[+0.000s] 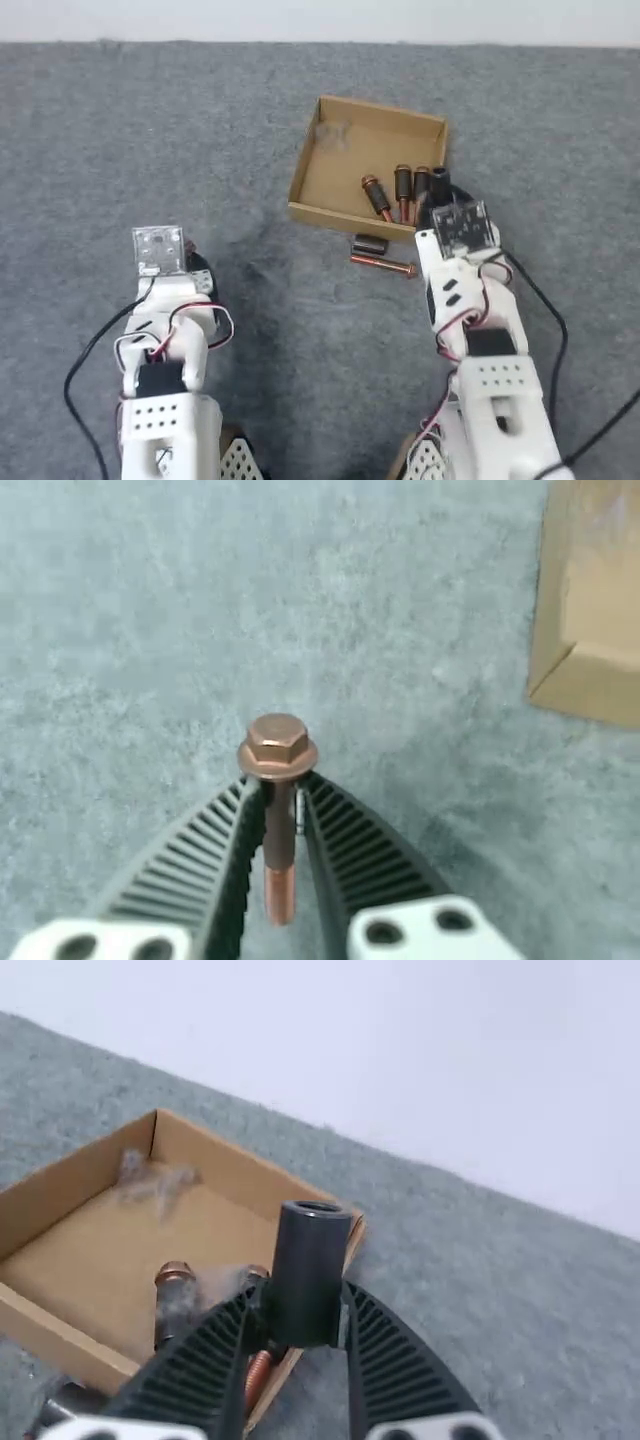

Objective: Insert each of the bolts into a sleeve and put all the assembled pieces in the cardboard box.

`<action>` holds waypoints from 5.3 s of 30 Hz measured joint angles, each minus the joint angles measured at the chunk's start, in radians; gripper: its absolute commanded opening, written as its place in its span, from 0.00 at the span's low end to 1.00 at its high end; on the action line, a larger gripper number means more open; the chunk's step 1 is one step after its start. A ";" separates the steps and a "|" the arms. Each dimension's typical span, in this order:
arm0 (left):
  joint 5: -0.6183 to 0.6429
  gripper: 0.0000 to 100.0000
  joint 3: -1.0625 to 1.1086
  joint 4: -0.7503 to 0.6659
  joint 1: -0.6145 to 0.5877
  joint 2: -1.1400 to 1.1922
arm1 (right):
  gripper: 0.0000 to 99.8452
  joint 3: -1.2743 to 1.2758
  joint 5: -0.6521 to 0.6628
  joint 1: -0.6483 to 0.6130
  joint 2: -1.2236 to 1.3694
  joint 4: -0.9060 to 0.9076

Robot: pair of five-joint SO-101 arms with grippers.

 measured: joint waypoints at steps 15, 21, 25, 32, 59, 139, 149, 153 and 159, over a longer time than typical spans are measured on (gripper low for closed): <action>0.000 0.01 0.000 0.242 0.028 -0.256 | 0.01 -0.049 -0.160 -0.104 0.500 -0.641; 0.000 0.01 0.000 0.242 0.028 -0.256 | 0.01 -0.080 -0.160 -0.155 0.690 -0.861; 0.000 0.01 0.000 0.242 0.028 -0.256 | 0.01 -0.123 -0.160 -0.199 0.825 -1.043; 0.000 0.01 0.000 0.242 0.028 -0.256 | 0.01 -0.160 -0.160 -0.275 1.083 -1.361; -0.003 0.01 0.000 0.242 0.029 -0.259 | 0.01 -0.009 -0.044 -0.595 1.415 -1.708; 0.150 0.11 -0.839 0.328 -0.031 1.195 | 0.01 0.209 -0.109 -0.600 1.246 -1.597; 0.150 0.11 -0.845 0.328 -0.031 1.195 | 0.01 0.209 -0.109 -0.600 1.246 -1.597; 0.150 0.11 -0.852 0.328 -0.031 1.195 | 0.01 0.209 -0.109 -0.600 1.246 -1.597; 0.150 0.11 -0.944 0.362 -0.072 1.215 | 0.01 0.209 -0.109 -0.600 1.246 -1.597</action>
